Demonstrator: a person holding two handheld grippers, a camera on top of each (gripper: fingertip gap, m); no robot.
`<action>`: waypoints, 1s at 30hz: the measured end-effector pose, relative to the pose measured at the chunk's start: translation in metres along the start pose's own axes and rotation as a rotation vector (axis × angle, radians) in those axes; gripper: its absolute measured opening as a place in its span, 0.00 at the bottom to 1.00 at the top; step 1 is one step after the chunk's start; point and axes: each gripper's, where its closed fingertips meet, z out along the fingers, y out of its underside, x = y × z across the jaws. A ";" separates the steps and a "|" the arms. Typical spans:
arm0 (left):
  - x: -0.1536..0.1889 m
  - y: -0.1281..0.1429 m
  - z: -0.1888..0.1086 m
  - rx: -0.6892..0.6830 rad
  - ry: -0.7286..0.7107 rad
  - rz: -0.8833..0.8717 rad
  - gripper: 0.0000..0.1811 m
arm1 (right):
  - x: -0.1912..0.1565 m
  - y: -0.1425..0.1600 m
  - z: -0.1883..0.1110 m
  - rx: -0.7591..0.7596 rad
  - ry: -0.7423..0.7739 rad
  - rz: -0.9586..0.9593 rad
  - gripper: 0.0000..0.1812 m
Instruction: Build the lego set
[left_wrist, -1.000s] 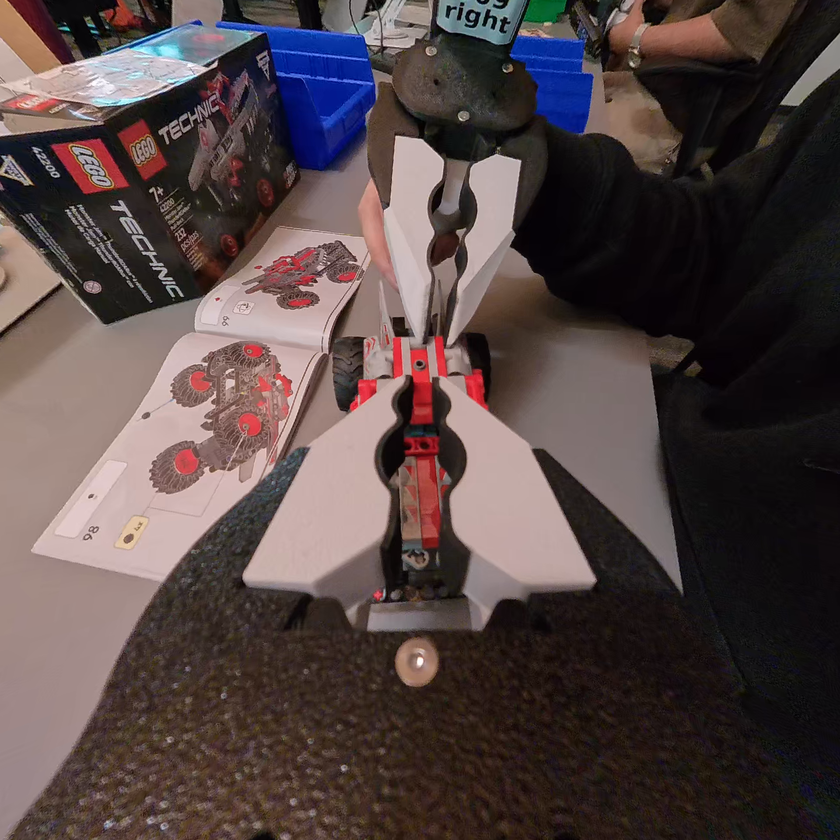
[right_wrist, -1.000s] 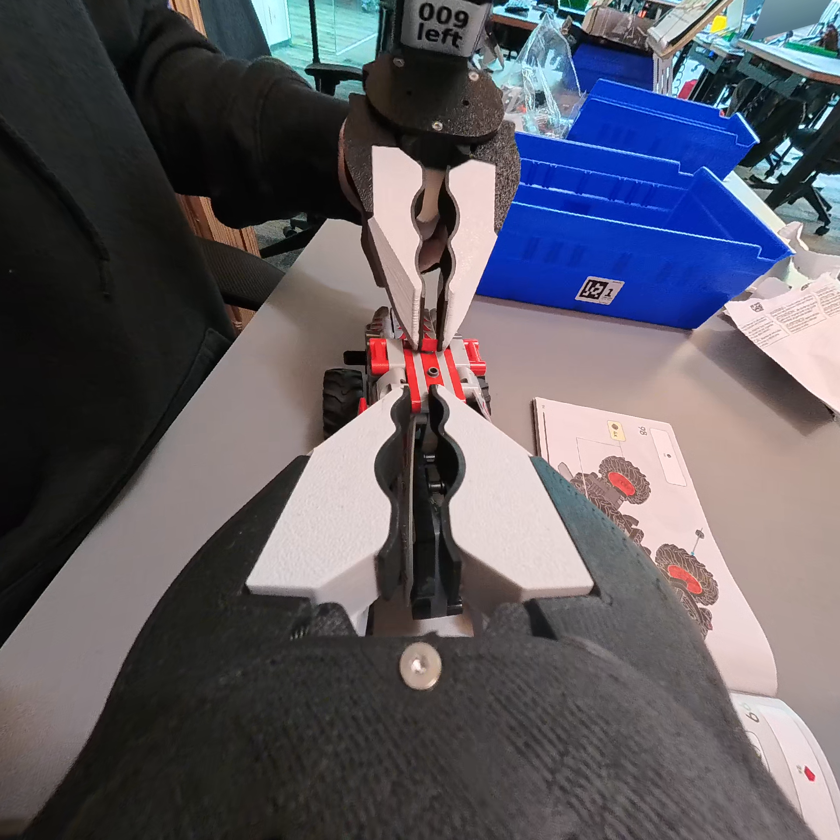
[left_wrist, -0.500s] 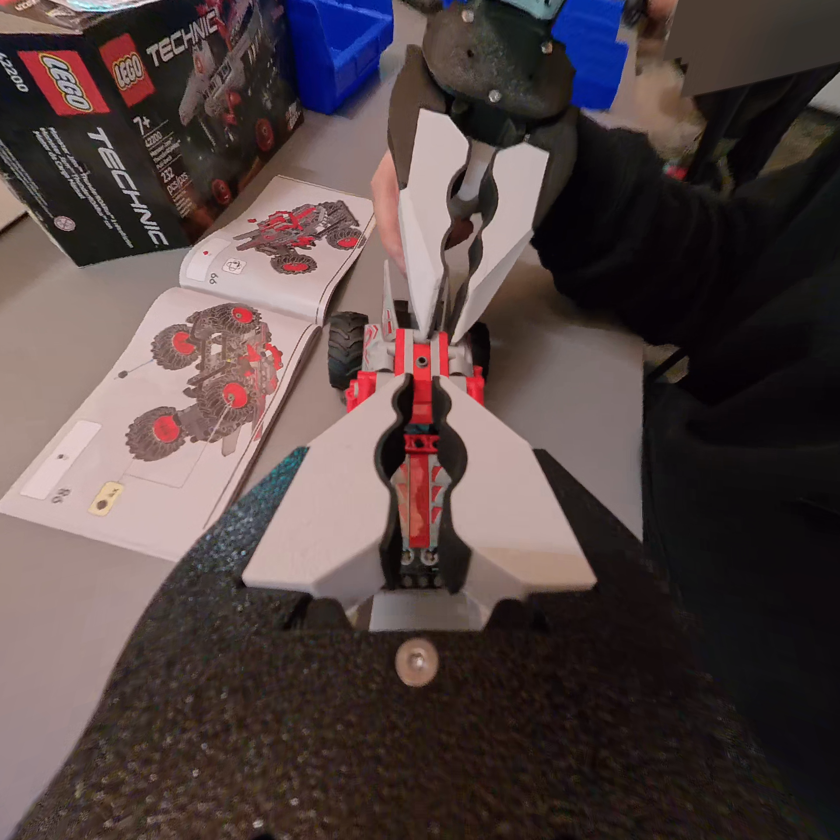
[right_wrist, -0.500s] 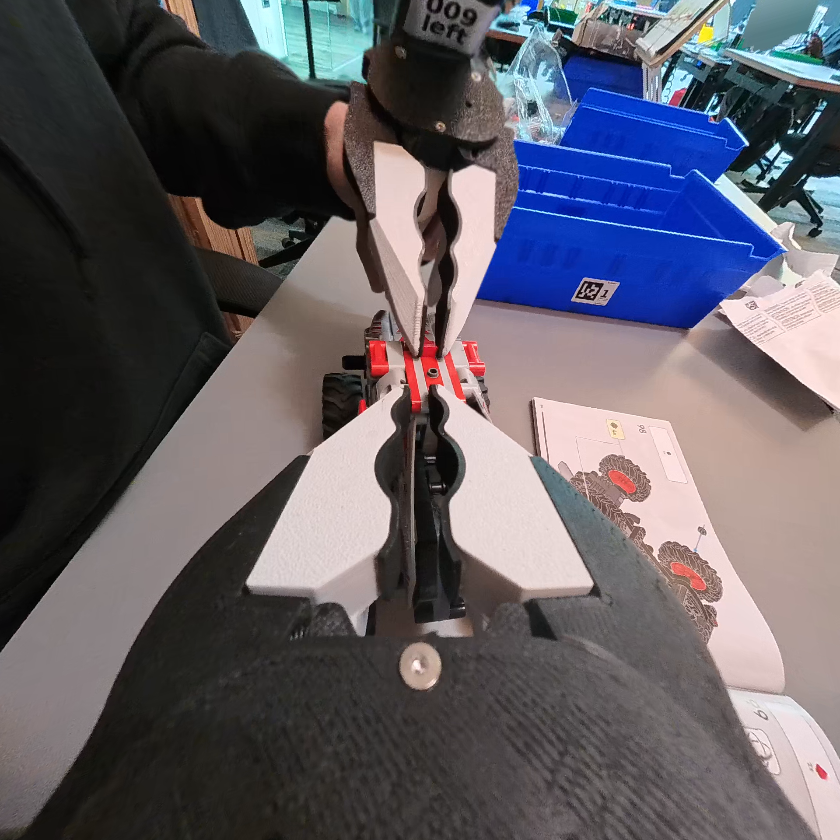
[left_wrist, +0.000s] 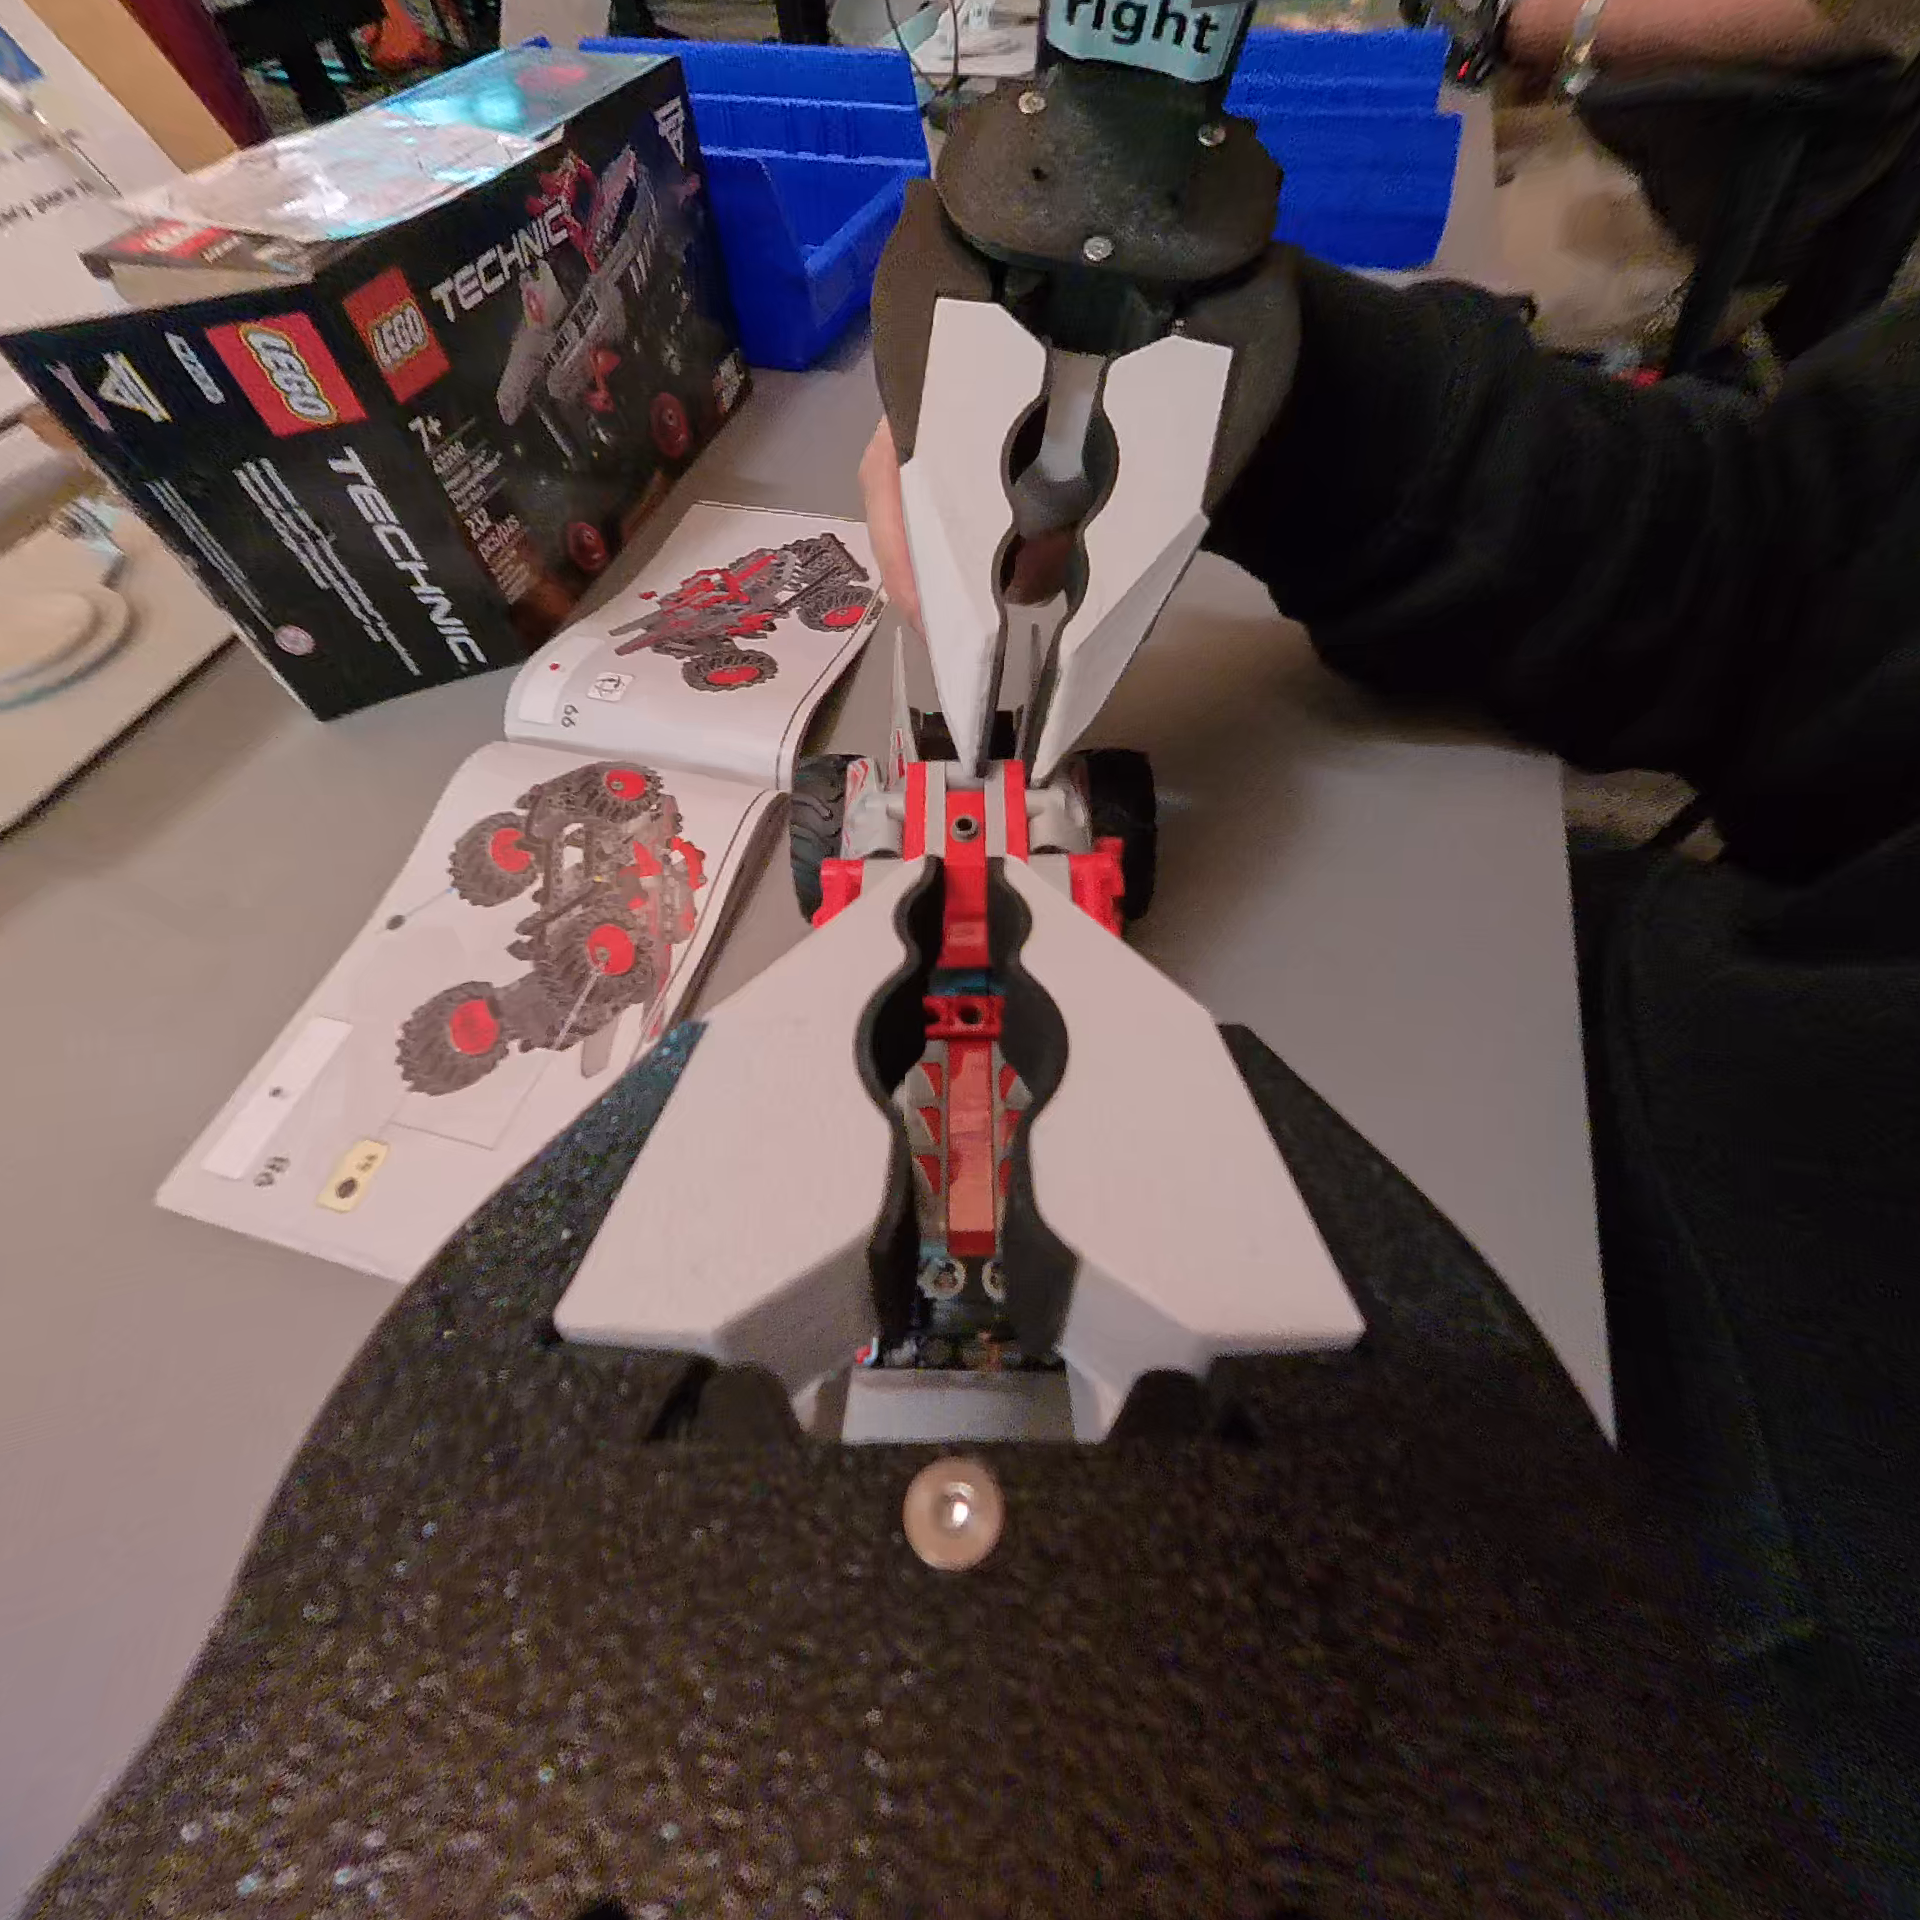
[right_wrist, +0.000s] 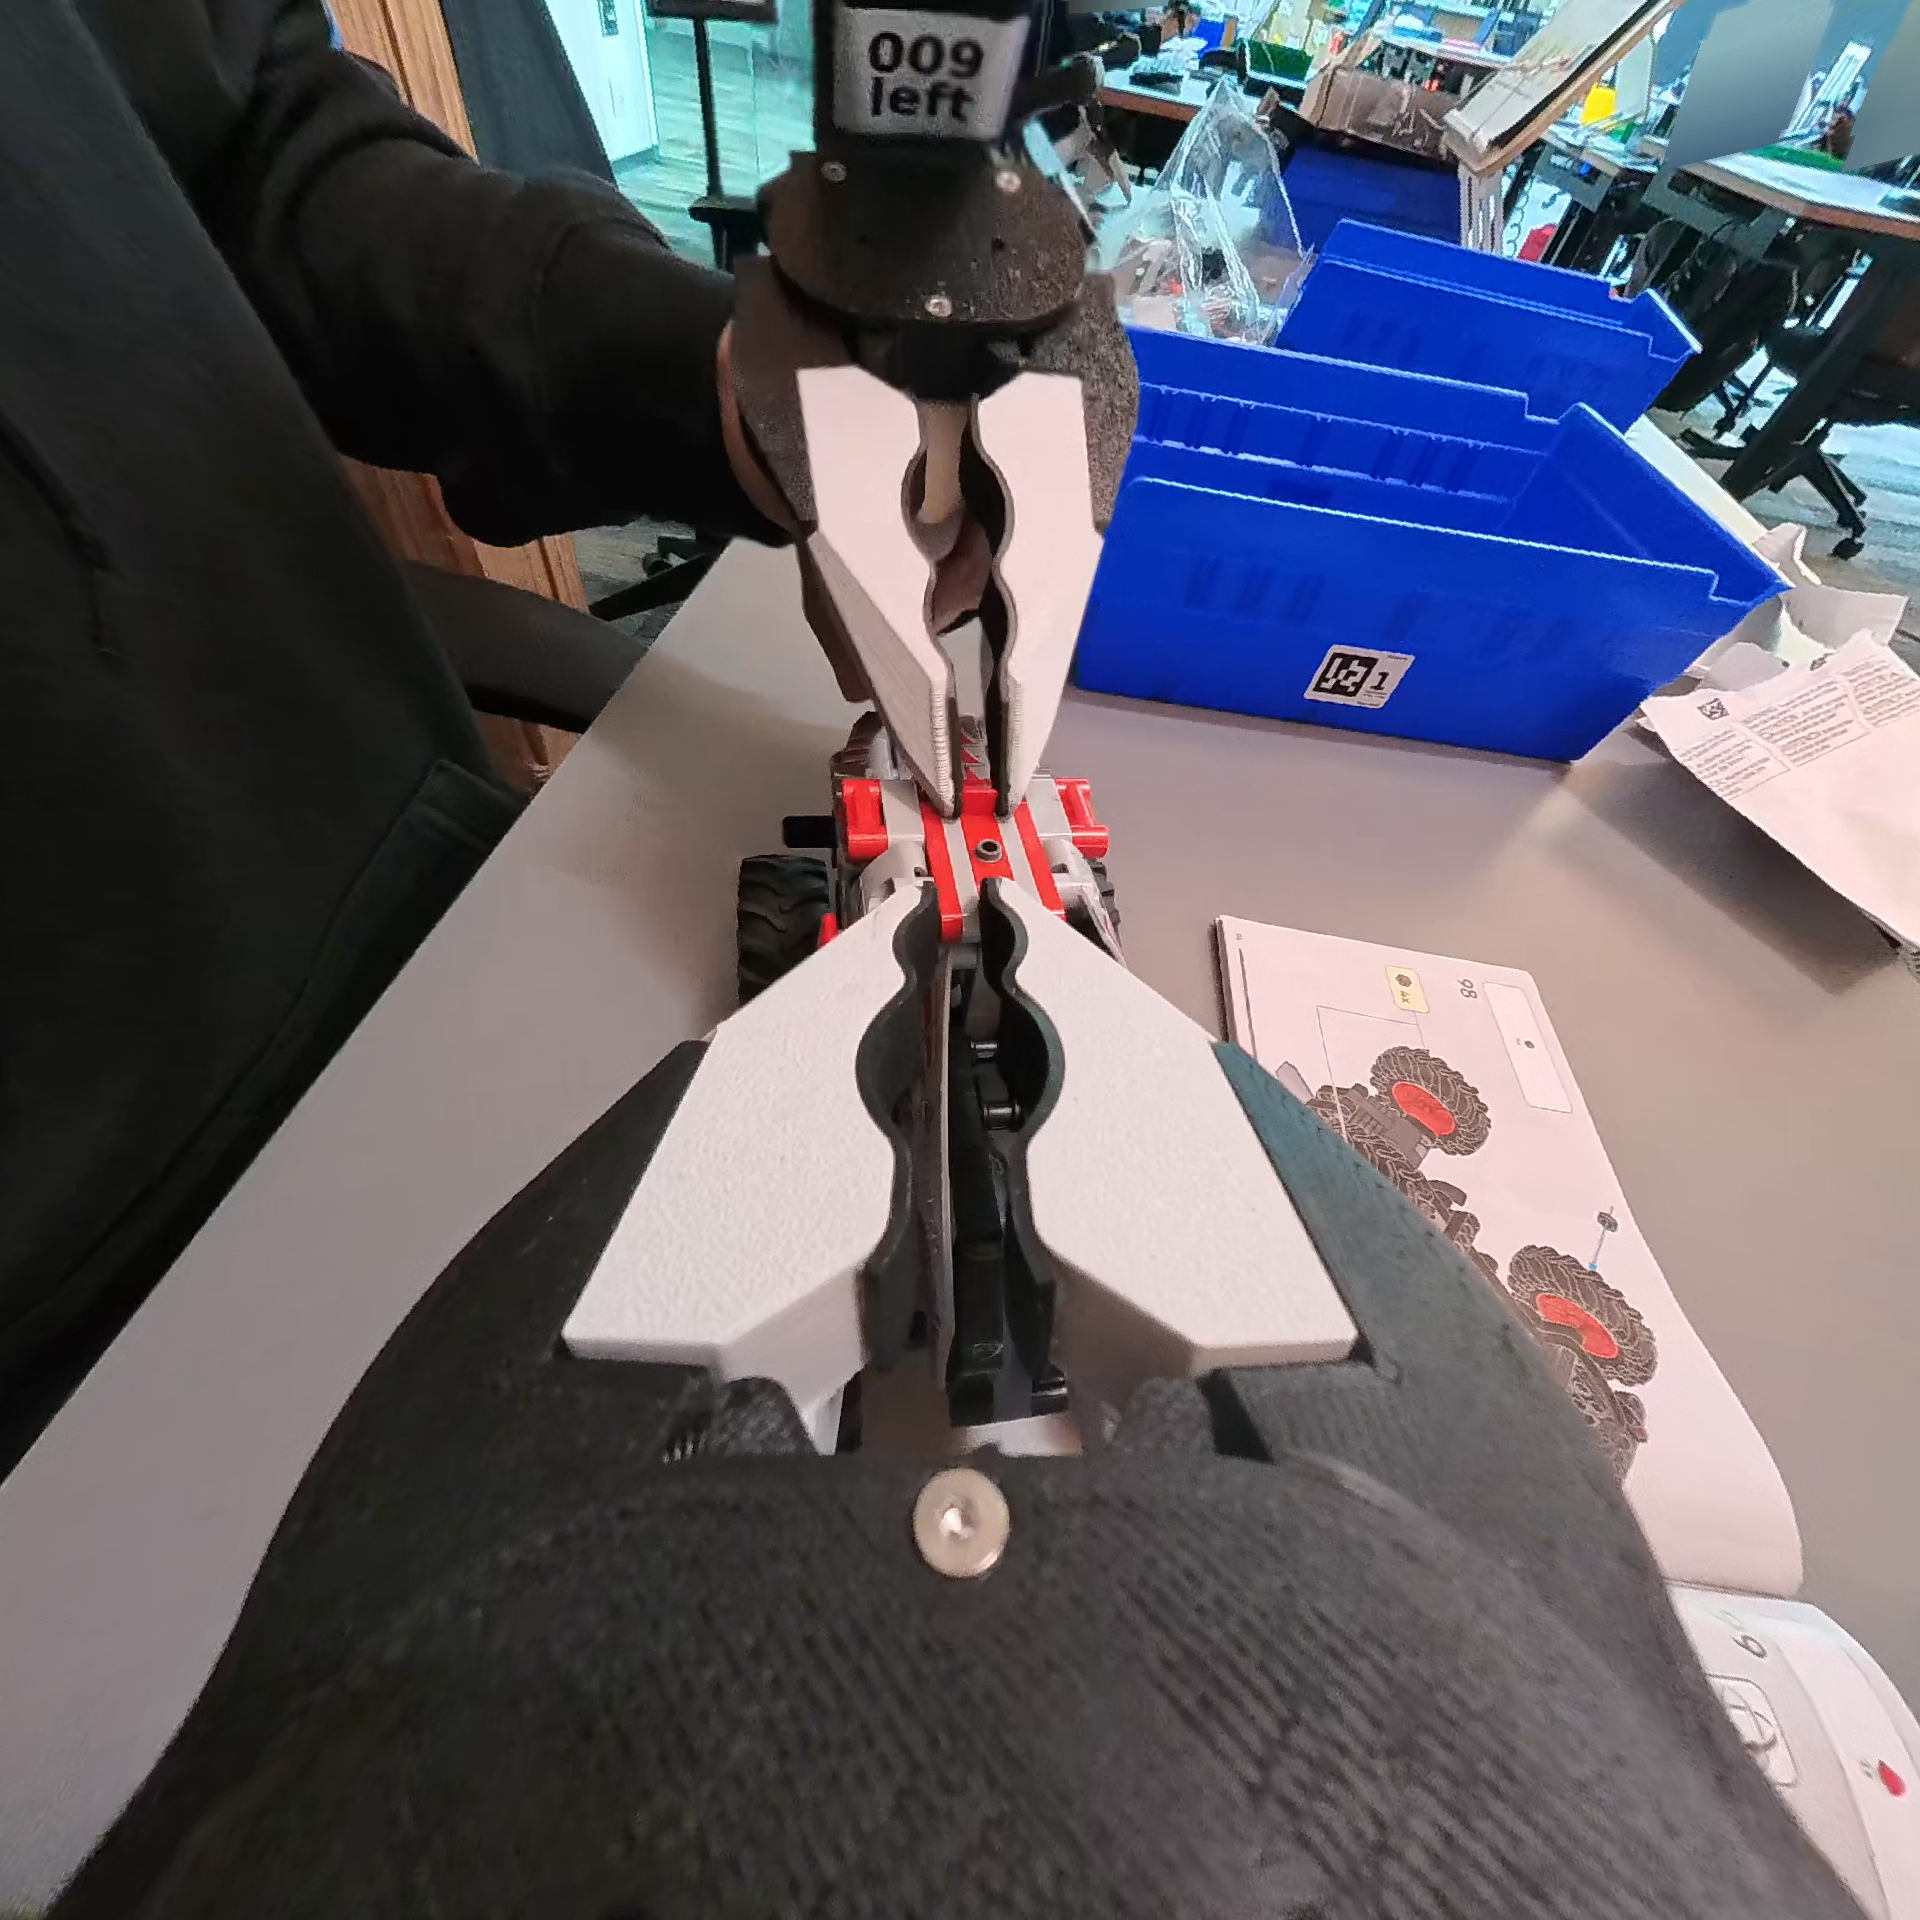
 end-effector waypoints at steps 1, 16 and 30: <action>0.000 -0.001 0.000 -0.011 -0.017 0.029 0.03 | 0.000 0.000 0.000 0.004 0.003 0.001 0.03; 0.002 -0.004 -0.008 0.047 0.016 0.044 0.08 | 0.000 -0.001 0.000 0.016 0.004 -0.002 0.03; 0.001 0.002 -0.006 -0.045 0.045 -0.016 0.03 | 0.000 -0.001 0.002 0.030 -0.001 0.005 0.03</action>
